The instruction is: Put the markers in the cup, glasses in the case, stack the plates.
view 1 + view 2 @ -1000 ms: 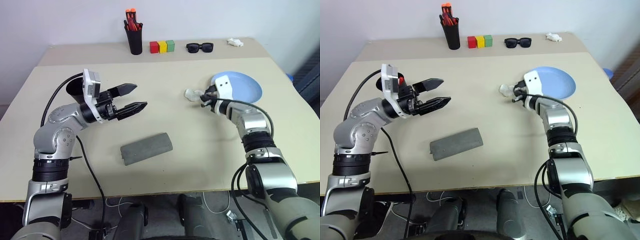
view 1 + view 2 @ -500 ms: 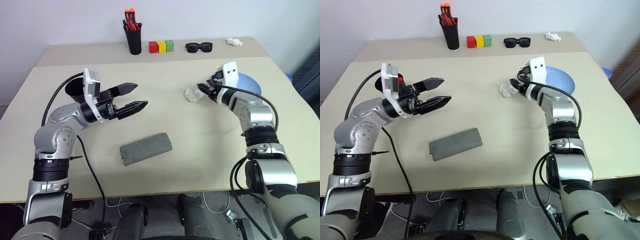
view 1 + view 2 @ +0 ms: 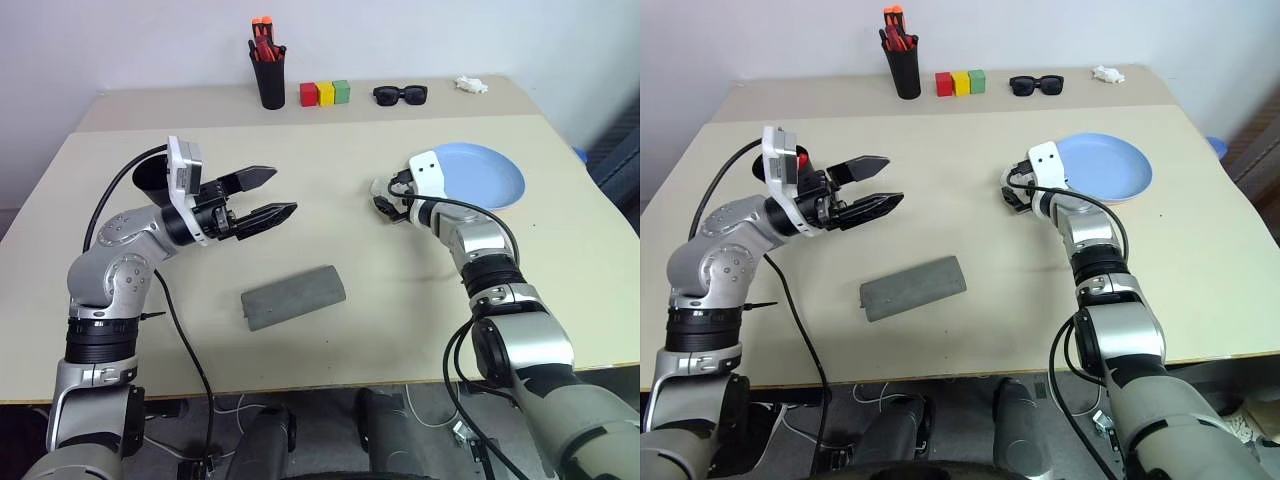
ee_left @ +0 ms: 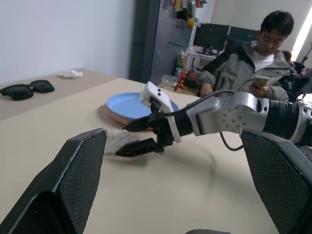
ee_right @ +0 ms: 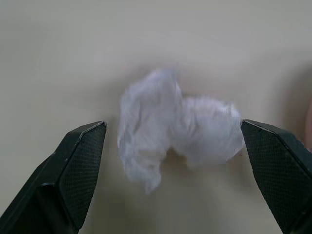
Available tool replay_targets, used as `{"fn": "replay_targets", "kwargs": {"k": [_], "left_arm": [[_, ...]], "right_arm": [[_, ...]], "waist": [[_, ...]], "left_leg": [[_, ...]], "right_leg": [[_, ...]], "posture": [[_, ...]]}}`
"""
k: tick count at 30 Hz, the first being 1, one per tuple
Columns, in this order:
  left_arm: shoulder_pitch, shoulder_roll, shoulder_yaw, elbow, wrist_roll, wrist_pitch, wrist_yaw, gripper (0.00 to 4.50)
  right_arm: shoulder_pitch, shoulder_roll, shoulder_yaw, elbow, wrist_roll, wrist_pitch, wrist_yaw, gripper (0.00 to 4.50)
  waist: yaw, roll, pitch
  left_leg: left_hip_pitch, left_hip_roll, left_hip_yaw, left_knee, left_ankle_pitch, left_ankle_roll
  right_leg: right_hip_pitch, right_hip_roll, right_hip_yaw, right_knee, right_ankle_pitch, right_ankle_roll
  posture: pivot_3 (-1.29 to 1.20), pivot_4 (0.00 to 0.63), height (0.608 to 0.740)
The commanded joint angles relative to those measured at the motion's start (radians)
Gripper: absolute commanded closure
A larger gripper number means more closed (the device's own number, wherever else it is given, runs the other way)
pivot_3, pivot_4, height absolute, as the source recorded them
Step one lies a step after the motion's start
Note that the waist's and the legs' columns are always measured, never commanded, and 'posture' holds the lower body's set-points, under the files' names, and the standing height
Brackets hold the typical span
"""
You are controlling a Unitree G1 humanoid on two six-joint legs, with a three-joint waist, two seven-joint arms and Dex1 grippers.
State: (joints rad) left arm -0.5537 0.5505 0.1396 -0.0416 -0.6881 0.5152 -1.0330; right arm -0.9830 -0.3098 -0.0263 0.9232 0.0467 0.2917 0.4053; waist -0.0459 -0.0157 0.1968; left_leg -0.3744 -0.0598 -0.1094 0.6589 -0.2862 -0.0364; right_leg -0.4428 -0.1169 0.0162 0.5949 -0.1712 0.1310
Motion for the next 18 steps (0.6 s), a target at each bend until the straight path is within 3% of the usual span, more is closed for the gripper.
{"fn": "replay_targets", "kwargs": {"k": [1,8,9,12,18], "left_arm": [[-0.001,0.008,0.022,-0.026,-0.016,-0.007,-0.004,0.00],[-0.006,0.011,0.021,-0.022,-0.014,-0.006,-0.006,0.00],[-0.006,0.012,0.022,-0.023,-0.014,-0.005,-0.005,0.00],[-0.007,0.014,0.024,-0.036,-0.019,0.005,0.002,0.00],[-0.006,0.014,0.023,-0.060,-0.022,0.023,0.023,0.00]], "right_arm": [[-0.082,0.013,-0.056,0.079,0.027,-0.070,-0.045,0.02],[-0.127,0.035,-0.072,0.203,0.014,-0.146,-0.055,0.02],[-0.127,0.037,-0.065,0.213,0.006,-0.156,-0.048,0.26],[-0.126,0.039,-0.058,0.233,-0.005,-0.160,-0.040,1.34],[-0.123,0.038,-0.061,0.242,-0.011,-0.176,-0.039,4.46]], "waist": [[-0.001,0.000,0.000],[-0.001,0.000,0.000],[-0.001,0.000,0.000],[-0.002,0.000,0.000],[-0.002,0.000,0.000]], "left_leg": [[0.000,0.000,0.000,0.000,0.000,0.000],[0.000,0.000,0.000,0.000,0.000,0.000],[0.000,0.000,0.000,0.000,0.000,0.000],[0.000,0.000,0.000,0.000,0.000,0.000],[0.000,0.000,0.000,-0.001,0.000,0.000]], "right_leg": [[0.000,0.000,0.000,0.000,0.000,0.000],[0.000,0.000,0.000,0.000,0.000,0.000],[0.000,0.000,0.000,0.000,0.000,0.000],[0.000,0.000,0.000,0.000,0.000,0.000],[0.000,0.000,0.000,0.000,0.000,0.000]], "posture": [[0.00,0.150,0.740],[0.00,0.150,0.740],[0.00,0.150,0.740],[0.00,0.150,0.740],[0.00,0.150,0.740]]}}
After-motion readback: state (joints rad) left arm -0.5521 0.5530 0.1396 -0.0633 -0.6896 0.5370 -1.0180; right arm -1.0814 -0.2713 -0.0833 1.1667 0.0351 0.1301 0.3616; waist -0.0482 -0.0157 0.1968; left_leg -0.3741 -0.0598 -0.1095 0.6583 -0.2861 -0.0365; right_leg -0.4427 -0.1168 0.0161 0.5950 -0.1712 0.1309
